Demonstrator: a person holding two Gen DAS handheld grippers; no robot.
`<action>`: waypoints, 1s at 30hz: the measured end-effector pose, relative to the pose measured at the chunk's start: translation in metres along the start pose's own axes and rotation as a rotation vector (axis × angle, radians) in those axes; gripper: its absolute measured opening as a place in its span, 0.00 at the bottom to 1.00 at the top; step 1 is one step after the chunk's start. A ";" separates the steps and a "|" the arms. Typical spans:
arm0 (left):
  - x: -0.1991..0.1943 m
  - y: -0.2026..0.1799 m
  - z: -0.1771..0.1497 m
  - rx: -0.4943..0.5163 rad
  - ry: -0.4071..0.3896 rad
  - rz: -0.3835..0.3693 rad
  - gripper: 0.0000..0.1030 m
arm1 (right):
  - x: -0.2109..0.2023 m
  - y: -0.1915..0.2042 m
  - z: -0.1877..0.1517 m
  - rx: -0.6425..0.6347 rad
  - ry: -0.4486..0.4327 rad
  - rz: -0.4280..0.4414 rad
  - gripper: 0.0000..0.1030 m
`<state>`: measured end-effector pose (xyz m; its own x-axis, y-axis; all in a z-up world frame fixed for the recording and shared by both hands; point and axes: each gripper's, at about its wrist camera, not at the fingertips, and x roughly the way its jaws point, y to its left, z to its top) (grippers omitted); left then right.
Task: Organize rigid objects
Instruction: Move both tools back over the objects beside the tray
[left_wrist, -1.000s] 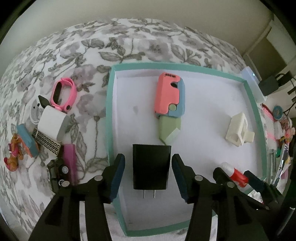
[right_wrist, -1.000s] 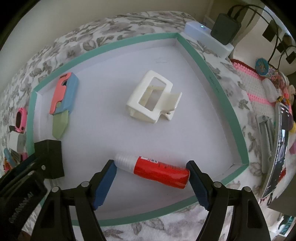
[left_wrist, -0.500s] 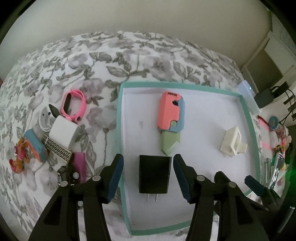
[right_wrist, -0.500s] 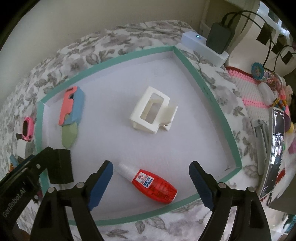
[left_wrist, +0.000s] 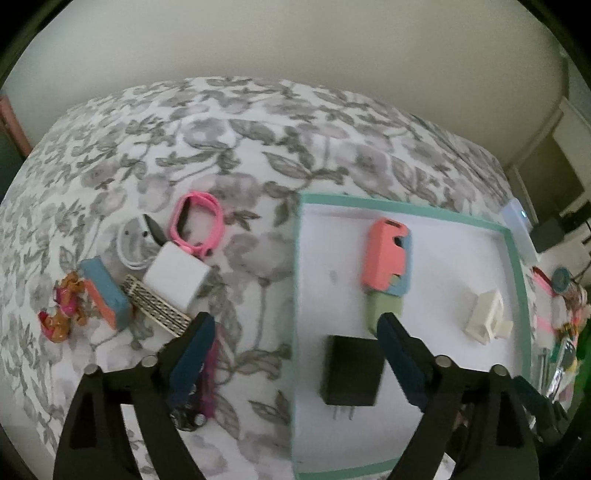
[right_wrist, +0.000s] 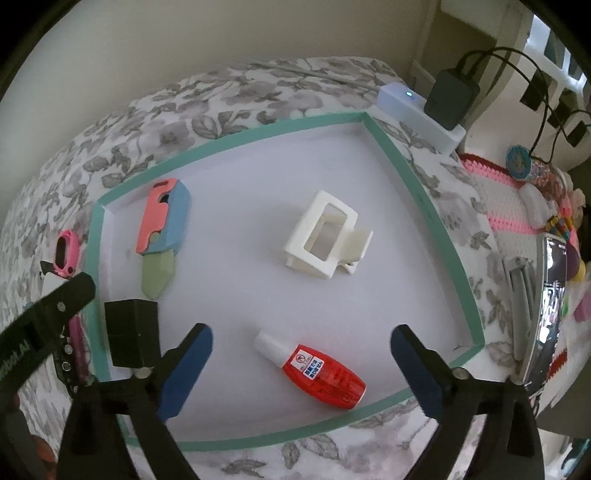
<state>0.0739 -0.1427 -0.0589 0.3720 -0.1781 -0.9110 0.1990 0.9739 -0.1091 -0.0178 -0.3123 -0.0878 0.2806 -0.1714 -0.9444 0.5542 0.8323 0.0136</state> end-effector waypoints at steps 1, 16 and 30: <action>0.000 0.003 0.001 -0.008 -0.004 0.006 0.89 | 0.000 0.001 0.000 -0.004 -0.002 -0.001 0.99; 0.002 0.041 0.008 -0.083 -0.047 0.031 0.90 | -0.008 0.015 0.003 -0.054 -0.040 -0.003 1.00; -0.017 0.121 0.022 -0.189 -0.092 0.119 0.91 | -0.023 0.077 -0.002 -0.136 -0.088 0.128 1.00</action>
<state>0.1115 -0.0251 -0.0483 0.4657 -0.0637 -0.8827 -0.0217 0.9963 -0.0833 0.0170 -0.2436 -0.0659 0.4127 -0.0998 -0.9054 0.3998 0.9129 0.0816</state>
